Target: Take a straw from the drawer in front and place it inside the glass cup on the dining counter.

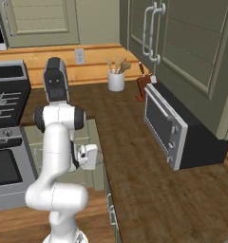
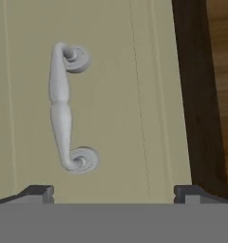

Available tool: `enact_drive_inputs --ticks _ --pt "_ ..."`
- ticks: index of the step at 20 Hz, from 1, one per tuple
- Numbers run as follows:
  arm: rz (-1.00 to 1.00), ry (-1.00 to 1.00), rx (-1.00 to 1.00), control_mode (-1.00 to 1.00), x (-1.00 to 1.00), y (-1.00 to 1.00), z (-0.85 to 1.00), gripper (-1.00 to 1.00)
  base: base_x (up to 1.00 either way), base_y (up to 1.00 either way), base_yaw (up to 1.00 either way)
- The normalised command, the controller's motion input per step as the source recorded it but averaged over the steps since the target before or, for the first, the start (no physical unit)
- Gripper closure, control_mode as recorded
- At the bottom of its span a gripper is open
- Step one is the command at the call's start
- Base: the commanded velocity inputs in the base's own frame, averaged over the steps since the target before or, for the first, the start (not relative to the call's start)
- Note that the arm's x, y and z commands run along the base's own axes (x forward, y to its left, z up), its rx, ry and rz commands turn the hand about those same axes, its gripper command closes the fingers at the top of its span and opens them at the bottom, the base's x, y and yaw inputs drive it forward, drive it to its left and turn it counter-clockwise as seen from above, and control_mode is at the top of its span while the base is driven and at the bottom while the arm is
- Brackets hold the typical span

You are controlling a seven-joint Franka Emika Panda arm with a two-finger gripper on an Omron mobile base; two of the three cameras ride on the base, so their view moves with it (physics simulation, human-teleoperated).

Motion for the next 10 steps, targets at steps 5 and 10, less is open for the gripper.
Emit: enact_drive_inputs --ticks 5,10 --pt "0.00 0.00 0.00 -1.00 0.62 0.00 -0.26 -1.00 0.00 0.00 0.00" --pt "0.00 0.01 0.00 -1.00 0.50 0.00 -0.40 -1.00 0.00 0.00 0.00"
